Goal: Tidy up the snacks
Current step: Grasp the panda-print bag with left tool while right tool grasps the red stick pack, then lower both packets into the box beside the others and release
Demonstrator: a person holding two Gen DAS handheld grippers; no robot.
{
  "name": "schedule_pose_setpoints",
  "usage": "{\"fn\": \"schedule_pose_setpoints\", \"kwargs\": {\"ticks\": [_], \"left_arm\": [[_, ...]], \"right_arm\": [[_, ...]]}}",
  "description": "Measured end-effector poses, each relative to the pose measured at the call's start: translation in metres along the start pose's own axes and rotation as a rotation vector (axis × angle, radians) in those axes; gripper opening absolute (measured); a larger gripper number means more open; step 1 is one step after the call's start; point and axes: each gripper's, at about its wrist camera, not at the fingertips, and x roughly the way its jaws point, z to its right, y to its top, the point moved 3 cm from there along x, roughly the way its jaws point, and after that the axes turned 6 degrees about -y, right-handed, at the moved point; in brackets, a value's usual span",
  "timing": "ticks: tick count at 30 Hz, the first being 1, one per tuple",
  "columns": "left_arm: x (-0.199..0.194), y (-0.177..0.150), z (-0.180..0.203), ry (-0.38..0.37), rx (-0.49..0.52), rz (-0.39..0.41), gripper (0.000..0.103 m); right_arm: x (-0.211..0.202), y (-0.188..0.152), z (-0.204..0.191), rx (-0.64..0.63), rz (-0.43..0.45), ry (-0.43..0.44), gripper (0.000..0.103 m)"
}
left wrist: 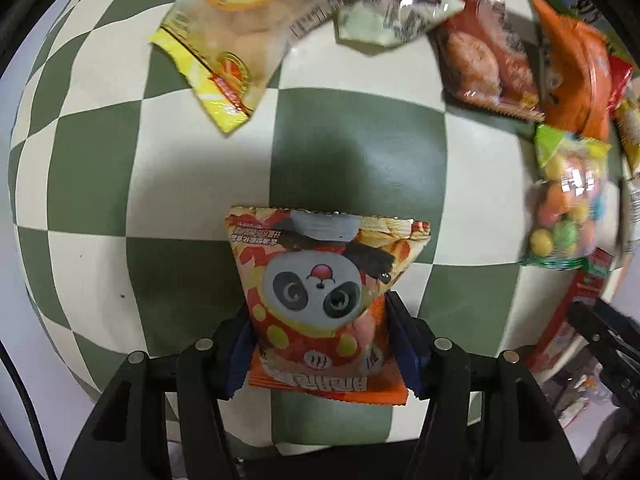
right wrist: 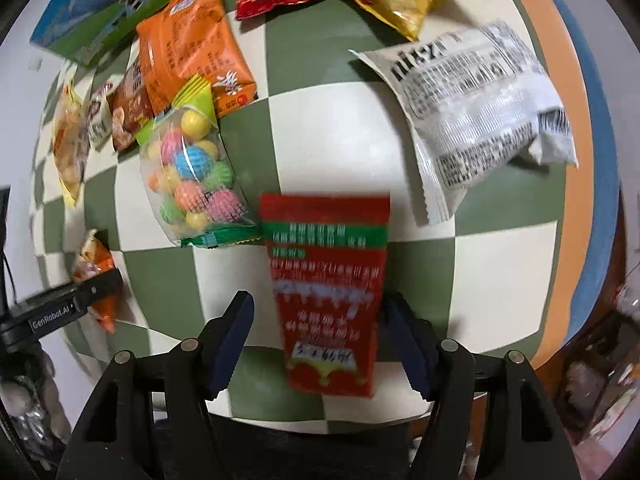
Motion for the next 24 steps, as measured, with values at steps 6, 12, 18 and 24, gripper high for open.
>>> {"fn": "schedule_pose_setpoints", "kwargs": {"ticks": [6, 12, 18, 24], "left_arm": [[-0.01, -0.011, 0.011, 0.021, 0.001, 0.028, 0.055], [-0.031, -0.025, 0.033, -0.005, 0.031, 0.056, 0.049], [-0.072, -0.025, 0.062, -0.052, 0.092, 0.12, 0.049], [-0.153, -0.01, 0.097, -0.163, 0.141, 0.26, 0.049]], "right_arm": [[0.011, -0.017, -0.015, -0.056, 0.018, -0.09, 0.069], [0.015, -0.028, -0.044, -0.062, 0.056, -0.108, 0.052], [-0.025, -0.031, -0.044, -0.053, 0.122, -0.032, 0.05], [-0.094, -0.031, -0.051, -0.069, 0.239, 0.04, 0.05]]}}
